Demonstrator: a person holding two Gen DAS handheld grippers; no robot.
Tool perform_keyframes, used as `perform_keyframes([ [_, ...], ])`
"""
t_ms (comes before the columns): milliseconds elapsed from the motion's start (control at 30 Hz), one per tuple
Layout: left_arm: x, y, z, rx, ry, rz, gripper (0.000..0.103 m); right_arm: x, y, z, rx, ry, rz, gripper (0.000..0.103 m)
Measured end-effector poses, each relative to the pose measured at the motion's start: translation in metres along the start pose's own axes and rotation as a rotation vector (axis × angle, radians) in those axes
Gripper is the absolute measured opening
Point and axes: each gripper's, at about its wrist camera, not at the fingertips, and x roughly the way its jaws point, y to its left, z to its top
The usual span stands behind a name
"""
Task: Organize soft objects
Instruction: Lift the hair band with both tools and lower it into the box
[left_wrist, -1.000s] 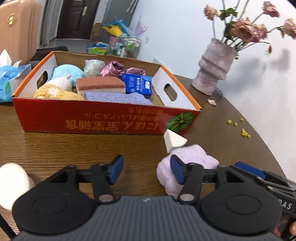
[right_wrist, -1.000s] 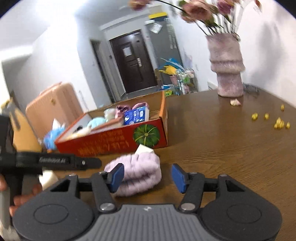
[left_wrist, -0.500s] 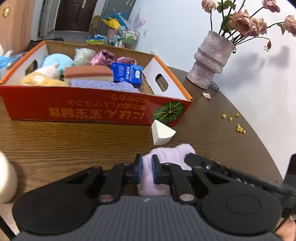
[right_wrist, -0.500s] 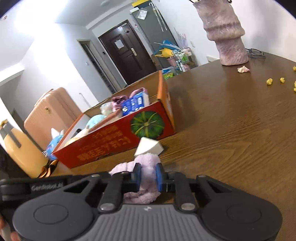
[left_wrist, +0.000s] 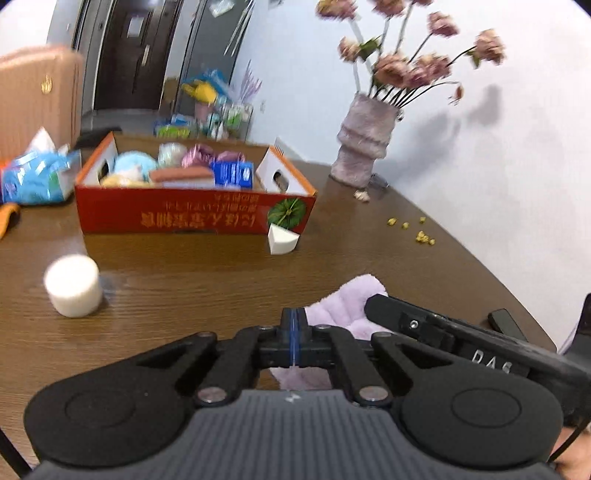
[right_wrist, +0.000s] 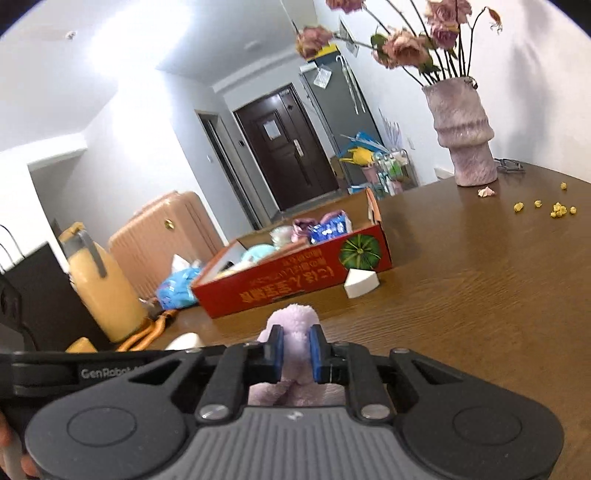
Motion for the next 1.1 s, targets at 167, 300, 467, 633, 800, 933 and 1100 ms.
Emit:
perform_keyframes([
  [167,-0.018,-0.011,-0.019,0.021,-0.002,-0.027,0.023,-0.020,0.002,-0.009,0.006,-0.013,-0.020,0.014],
  [300,0.004,-0.016,-0.044,0.020,0.051,0.015,0.058,-0.012,-0.016,-0.025,0.046,0.064,-0.098,0.014],
  [467,0.021,-0.012,-0.064,-0.023,0.111,-0.028,0.054,-0.011,-0.031,-0.046,0.074,0.108,-0.157,0.014],
  [633,0.029,-0.004,-0.060,-0.089,0.135,-0.095,0.028,-0.011,-0.032,-0.053,0.053,0.111,-0.174,0.014],
  [800,0.027,-0.005,-0.056,-0.088,0.126,-0.088,0.025,-0.010,-0.029,-0.050,0.039,0.109,-0.171,0.014],
  [933,0.019,-0.008,-0.033,-0.057,0.081,-0.085,0.024,-0.011,-0.025,-0.031,0.030,0.087,-0.130,0.014],
  [1100,0.005,-0.015,0.050,0.017,-0.049,-0.076,0.024,-0.003,-0.008,0.051,-0.072,0.000,-0.042,0.014],
])
